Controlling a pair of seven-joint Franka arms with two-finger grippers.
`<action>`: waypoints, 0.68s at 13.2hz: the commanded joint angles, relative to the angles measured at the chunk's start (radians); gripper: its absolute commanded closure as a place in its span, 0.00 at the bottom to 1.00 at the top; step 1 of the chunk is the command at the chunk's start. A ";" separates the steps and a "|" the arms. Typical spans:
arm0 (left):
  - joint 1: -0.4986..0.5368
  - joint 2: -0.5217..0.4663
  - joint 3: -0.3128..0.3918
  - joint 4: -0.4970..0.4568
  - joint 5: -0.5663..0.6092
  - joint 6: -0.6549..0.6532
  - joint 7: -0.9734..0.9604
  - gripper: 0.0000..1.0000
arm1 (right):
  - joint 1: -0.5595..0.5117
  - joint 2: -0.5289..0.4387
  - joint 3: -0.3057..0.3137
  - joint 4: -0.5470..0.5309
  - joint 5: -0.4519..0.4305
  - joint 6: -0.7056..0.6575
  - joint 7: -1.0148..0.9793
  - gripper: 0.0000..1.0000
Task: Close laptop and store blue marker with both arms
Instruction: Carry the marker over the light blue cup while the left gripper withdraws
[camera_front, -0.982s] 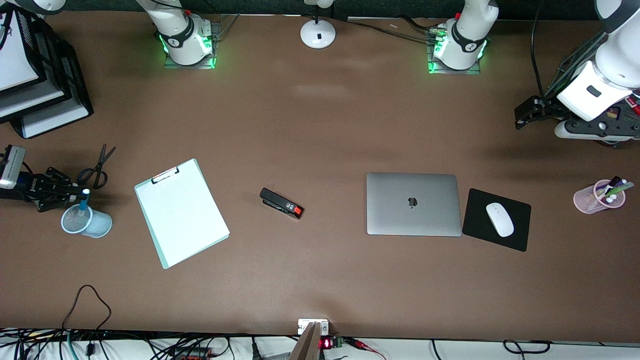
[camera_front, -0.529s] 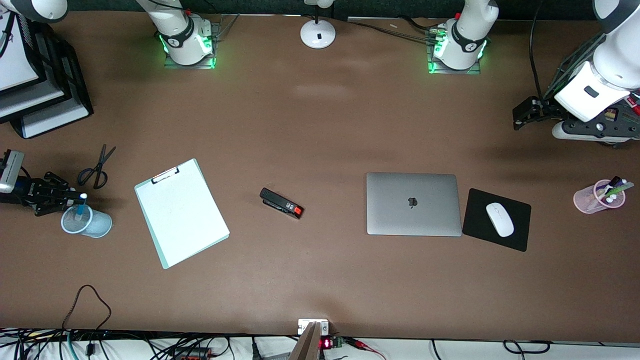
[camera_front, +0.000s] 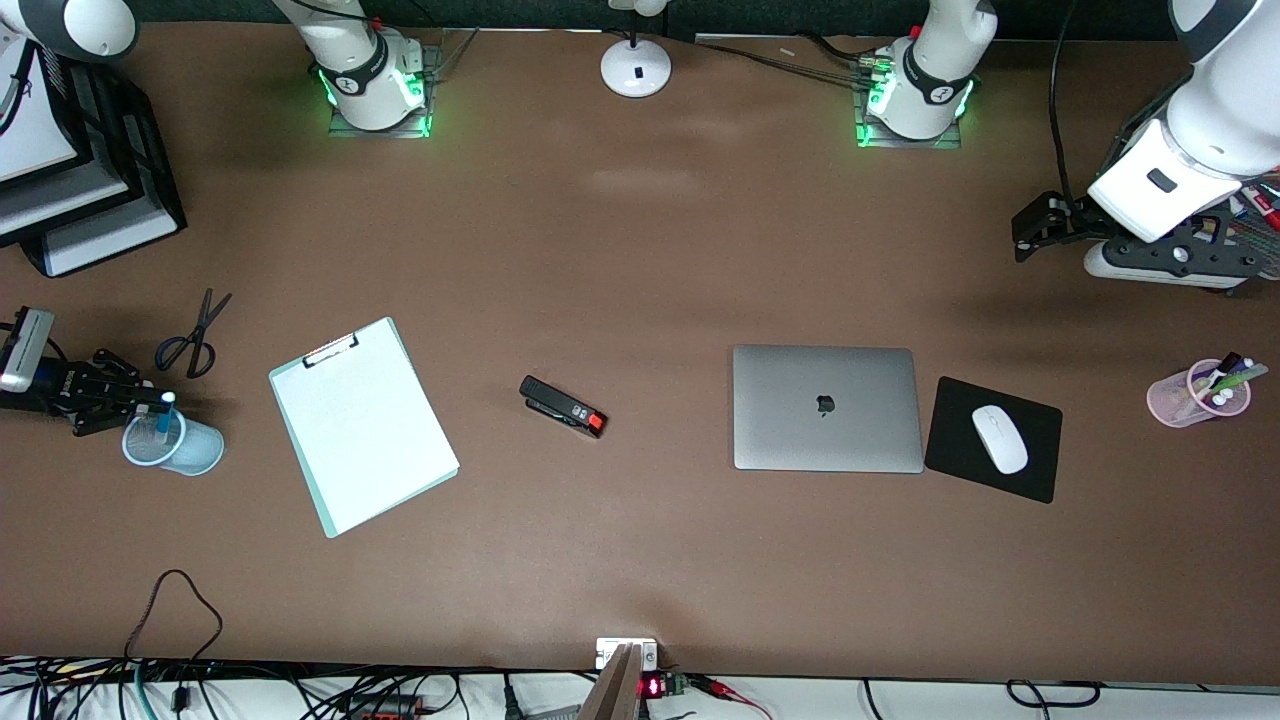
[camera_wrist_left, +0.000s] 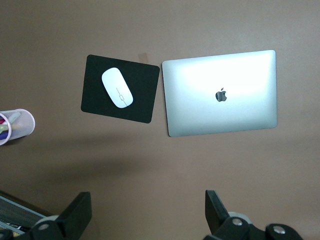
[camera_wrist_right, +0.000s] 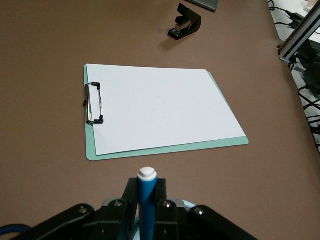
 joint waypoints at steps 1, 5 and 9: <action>0.000 0.021 0.000 0.037 0.018 -0.027 0.012 0.00 | -0.030 0.034 0.007 0.037 0.005 -0.006 0.022 0.80; 0.000 0.020 0.002 0.037 0.018 -0.030 0.010 0.00 | -0.055 0.025 0.002 0.037 0.002 -0.011 0.271 0.00; 0.000 0.020 0.000 0.037 0.018 -0.033 0.010 0.00 | -0.045 -0.030 0.010 0.037 -0.012 -0.022 0.495 0.00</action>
